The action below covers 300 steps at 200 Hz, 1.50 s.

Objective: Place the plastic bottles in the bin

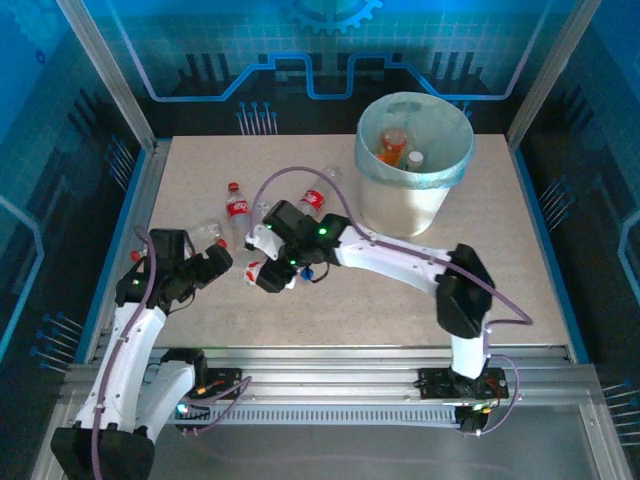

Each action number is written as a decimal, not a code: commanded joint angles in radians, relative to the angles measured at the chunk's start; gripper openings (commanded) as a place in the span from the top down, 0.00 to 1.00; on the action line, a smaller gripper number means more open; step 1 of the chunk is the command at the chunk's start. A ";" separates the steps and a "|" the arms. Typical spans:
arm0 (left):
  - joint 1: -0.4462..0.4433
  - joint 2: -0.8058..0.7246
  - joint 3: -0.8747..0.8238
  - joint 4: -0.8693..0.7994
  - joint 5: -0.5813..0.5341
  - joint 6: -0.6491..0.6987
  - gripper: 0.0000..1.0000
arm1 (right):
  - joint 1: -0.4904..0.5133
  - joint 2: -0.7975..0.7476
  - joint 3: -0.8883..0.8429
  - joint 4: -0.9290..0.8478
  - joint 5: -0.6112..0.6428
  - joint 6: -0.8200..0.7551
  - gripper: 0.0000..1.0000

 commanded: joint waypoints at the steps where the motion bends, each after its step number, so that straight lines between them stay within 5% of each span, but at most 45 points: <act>1: 0.022 -0.024 -0.010 0.026 0.037 -0.030 0.06 | 0.017 0.089 0.121 -0.094 0.013 -0.034 0.30; 59: 0.054 -0.134 -0.001 -0.038 -0.084 -0.012 0.06 | 0.027 0.321 0.342 -0.158 0.075 -0.051 0.24; 190: 0.054 -0.248 0.014 -0.073 -0.066 -0.038 0.06 | 0.066 0.487 0.469 -0.238 0.124 -0.102 0.25; 240: 0.054 -0.252 0.045 -0.080 -0.051 -0.033 0.06 | 0.063 0.405 0.418 -0.237 0.162 -0.076 0.42; 300: 0.054 -0.207 0.199 -0.032 0.076 -0.037 0.06 | 0.026 0.010 0.133 -0.102 0.109 0.000 0.47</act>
